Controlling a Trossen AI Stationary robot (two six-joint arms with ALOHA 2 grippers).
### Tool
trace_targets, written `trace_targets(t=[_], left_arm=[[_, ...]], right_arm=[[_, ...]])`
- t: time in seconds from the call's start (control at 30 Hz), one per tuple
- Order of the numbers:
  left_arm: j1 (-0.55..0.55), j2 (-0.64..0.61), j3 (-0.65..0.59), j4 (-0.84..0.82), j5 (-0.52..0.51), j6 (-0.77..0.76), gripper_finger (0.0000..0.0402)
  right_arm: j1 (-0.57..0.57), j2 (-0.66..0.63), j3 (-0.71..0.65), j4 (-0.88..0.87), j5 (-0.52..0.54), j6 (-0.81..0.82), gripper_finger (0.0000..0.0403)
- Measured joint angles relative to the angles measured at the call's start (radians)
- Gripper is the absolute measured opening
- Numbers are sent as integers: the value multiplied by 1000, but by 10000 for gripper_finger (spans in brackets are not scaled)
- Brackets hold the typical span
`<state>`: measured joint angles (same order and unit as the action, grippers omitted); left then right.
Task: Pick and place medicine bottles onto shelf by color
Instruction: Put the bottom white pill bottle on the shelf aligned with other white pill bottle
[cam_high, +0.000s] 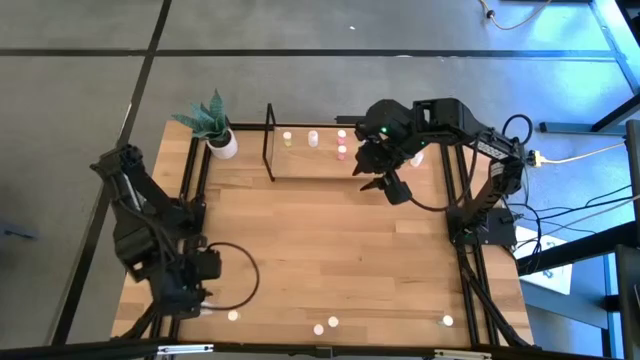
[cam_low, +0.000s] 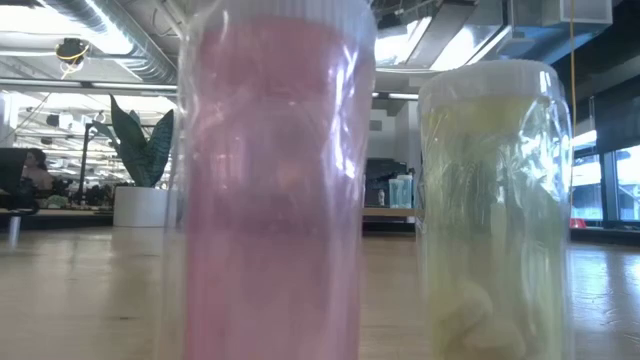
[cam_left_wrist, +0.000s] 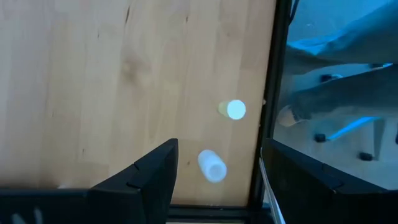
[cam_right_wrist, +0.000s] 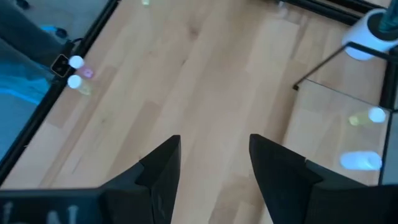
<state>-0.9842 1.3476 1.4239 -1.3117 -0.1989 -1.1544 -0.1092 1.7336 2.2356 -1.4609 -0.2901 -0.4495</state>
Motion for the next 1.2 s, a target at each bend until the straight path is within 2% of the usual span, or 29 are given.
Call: trace_targets(t=[0.2, 0.37, 0.57, 0.87, 1.2], left_arm=[[-107, 1, 0, -6, -80, -48, 226], [-163, 1, 0, -6, -107, -49, 226], [-195, 9, 0, -8, -113, -41, 226], [-208, 116, -65, 44, -112, -41, 226], [-209, 211, -83, 123, -102, -56, 226]], right_arm=[[34, 0, 0, 4, 0, 4, 193], [39, 0, 0, 5, 0, 4, 193], [38, 0, 0, 5, 0, 4, 193], [38, 0, 0, 5, 0, 4, 193], [38, 0, 0, 5, 0, 4, 193]])
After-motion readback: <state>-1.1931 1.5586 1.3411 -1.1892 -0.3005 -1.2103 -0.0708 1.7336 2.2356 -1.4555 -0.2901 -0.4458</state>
